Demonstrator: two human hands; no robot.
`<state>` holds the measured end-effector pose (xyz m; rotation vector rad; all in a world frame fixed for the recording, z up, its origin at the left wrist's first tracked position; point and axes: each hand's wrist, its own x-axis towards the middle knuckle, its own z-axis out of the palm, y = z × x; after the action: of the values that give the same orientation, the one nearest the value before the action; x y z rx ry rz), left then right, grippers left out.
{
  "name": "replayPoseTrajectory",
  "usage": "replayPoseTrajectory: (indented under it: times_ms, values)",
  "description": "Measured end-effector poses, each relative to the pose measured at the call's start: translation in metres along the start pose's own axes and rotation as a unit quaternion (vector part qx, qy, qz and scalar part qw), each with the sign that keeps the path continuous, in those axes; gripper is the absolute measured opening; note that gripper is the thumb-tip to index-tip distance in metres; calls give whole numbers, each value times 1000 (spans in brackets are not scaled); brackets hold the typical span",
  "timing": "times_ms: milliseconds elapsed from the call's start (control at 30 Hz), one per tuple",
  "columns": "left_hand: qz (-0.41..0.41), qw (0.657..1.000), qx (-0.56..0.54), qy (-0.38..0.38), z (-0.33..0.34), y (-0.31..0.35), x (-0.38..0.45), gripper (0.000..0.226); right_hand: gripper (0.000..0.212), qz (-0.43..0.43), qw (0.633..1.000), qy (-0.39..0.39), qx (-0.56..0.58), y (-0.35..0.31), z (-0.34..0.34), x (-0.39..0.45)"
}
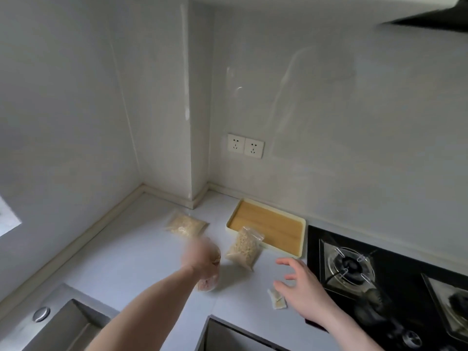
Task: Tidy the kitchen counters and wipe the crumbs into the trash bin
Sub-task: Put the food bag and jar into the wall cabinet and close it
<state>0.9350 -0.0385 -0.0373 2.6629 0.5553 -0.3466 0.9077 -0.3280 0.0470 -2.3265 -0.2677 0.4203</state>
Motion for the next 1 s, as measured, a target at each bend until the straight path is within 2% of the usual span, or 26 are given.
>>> replayPoseTrajectory:
  times_ms: [267,567,700,767,833,900,1000]
  values:
    - [7,999,30,-24,15,6,24,108,39,-2,1000,-2,1,-3,-7,10]
    - [36,998,41,-1,24,4,30,96,37,-13,1000,5,-8,-17,-13,13]
    - [56,997,50,-22,17,2,29,112,37,-24,1000,-4,-15,-23,-13,13]
    - [69,996,43,-46,-2,6,27,127,38,-39,999,-8,-23,-28,-15,13]
    - [105,993,21,-44,-37,15,23,132,39,-64,997,-16,-38,-39,-22,14]
    - [162,987,-10,4,-86,28,17,120,40,-100,994,-10,-48,-57,-37,17]
    - [247,961,-36,117,-181,45,-3,95,43,-176,982,42,-51,-101,-76,24]
